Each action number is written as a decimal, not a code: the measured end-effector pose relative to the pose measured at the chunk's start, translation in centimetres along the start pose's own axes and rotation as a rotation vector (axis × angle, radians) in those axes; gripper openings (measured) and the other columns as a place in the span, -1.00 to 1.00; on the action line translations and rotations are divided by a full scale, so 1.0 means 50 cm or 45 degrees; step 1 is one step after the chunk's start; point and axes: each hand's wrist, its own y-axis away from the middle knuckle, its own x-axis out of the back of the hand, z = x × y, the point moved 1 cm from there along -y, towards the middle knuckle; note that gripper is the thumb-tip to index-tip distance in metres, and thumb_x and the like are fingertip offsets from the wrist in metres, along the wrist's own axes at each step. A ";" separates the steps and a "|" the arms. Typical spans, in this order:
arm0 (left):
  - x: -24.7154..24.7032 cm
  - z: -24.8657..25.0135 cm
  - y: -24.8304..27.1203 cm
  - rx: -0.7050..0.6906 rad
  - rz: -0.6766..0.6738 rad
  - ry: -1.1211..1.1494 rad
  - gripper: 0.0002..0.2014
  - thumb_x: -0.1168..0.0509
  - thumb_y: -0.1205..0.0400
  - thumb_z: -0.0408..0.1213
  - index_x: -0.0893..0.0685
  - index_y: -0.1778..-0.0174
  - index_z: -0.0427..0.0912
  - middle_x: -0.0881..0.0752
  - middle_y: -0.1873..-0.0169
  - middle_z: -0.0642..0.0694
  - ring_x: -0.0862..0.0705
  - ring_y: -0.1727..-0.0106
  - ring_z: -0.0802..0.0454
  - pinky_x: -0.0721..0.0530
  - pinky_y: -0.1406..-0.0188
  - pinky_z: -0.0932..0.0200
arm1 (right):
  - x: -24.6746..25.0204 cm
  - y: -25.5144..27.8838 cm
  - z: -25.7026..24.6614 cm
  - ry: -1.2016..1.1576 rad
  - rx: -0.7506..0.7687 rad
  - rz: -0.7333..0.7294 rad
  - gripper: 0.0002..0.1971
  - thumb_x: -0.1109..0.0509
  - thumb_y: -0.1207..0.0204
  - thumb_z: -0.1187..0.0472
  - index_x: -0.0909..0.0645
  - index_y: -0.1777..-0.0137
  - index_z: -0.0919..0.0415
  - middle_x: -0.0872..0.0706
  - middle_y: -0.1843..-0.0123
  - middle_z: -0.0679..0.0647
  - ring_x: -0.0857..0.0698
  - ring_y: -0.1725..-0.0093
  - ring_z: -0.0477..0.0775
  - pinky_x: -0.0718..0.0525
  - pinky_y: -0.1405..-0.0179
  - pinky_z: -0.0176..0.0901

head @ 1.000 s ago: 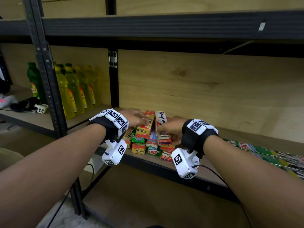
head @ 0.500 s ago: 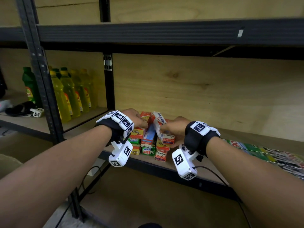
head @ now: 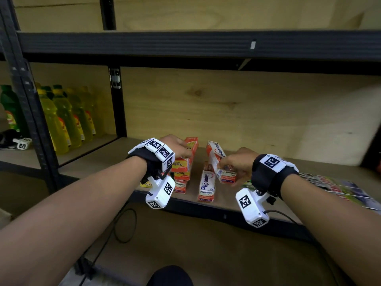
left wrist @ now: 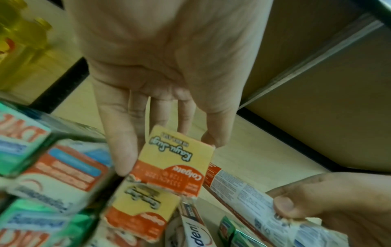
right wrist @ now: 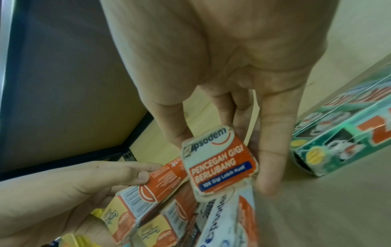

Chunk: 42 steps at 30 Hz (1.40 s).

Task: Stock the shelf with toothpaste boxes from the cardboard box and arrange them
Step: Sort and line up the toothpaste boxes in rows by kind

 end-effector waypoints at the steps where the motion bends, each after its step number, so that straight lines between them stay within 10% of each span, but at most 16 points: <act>1: -0.012 0.009 -0.002 -0.015 -0.005 0.012 -0.53 -0.53 -0.44 -0.06 -0.74 -0.30 0.07 -0.75 0.04 0.10 -0.74 0.08 0.12 -0.75 0.25 0.24 | 0.007 -0.001 0.012 0.010 -0.006 -0.003 -0.79 -0.53 -0.45 0.29 -0.64 0.00 0.39 -0.82 0.16 0.32 -0.84 0.32 0.24 -0.84 0.29 0.19; 4: -0.042 0.032 -0.011 -0.080 0.020 -0.037 -0.58 -0.51 -0.46 -0.05 -0.77 -0.26 0.07 -0.78 -0.07 0.08 -0.73 -0.03 0.10 -0.70 0.24 0.29 | 0.020 -0.005 0.045 0.037 -0.058 -0.044 -0.77 -0.48 -0.52 0.24 -0.62 -0.08 0.35 -0.79 0.13 0.25 -0.81 0.25 0.19 -0.83 0.18 0.14; 12: -0.094 0.080 -0.033 -0.158 0.010 -0.305 -0.62 -0.49 -0.43 0.05 -0.83 -0.10 -0.03 -0.81 -0.03 0.00 -0.78 -0.04 -0.01 -0.76 -0.09 0.11 | 0.030 -0.013 0.107 -0.077 -0.136 -0.089 -0.93 -0.45 -0.56 0.32 -0.63 0.10 0.30 -0.77 0.32 0.20 -0.77 0.51 0.07 -0.73 0.62 -0.12; 16: -0.124 0.091 -0.044 -0.154 -0.071 -0.390 -0.76 -0.45 -0.37 0.12 -0.64 0.20 0.10 -0.66 0.24 0.02 -0.70 0.23 -0.02 -0.78 0.03 0.00 | 0.013 -0.026 0.111 -0.014 -0.094 -0.044 -0.76 -0.59 -0.38 0.21 -0.74 0.03 0.32 -0.86 0.12 0.27 -0.87 0.18 0.24 -0.85 0.12 0.21; 25: -0.156 0.091 -0.060 -0.225 -0.189 -0.433 -0.78 -0.45 -0.51 0.05 -0.65 0.08 0.03 -0.59 0.17 -0.04 -0.60 0.28 -0.01 -0.63 0.27 0.17 | -0.016 -0.054 0.115 -0.034 -0.044 -0.069 -0.73 -0.67 -0.35 0.13 -0.72 0.08 0.25 -0.86 0.15 0.23 -0.87 0.16 0.24 -0.84 0.04 0.23; 37: -0.074 0.064 -0.045 -0.223 -0.004 -0.371 -0.77 -0.42 -0.56 0.00 -0.86 0.02 -0.04 -0.82 0.06 0.06 -0.74 -0.03 0.06 -0.61 0.11 0.26 | -0.010 -0.057 0.089 0.290 0.071 -0.021 -0.74 -0.29 -0.62 0.25 -0.71 -0.17 0.36 -0.80 -0.03 0.25 -0.81 0.00 0.25 -0.79 -0.12 0.23; 42: -0.007 0.020 -0.038 -0.169 0.074 -0.390 -0.80 -0.39 -0.58 -0.07 -0.84 -0.01 -0.04 -0.80 -0.01 0.06 -0.73 -0.08 0.04 -0.66 0.00 0.25 | -0.022 -0.052 0.035 0.436 0.182 0.072 -0.62 -0.24 -0.63 0.13 -0.65 -0.34 0.31 -0.78 -0.02 0.20 -0.70 0.10 0.21 -0.64 0.17 -0.01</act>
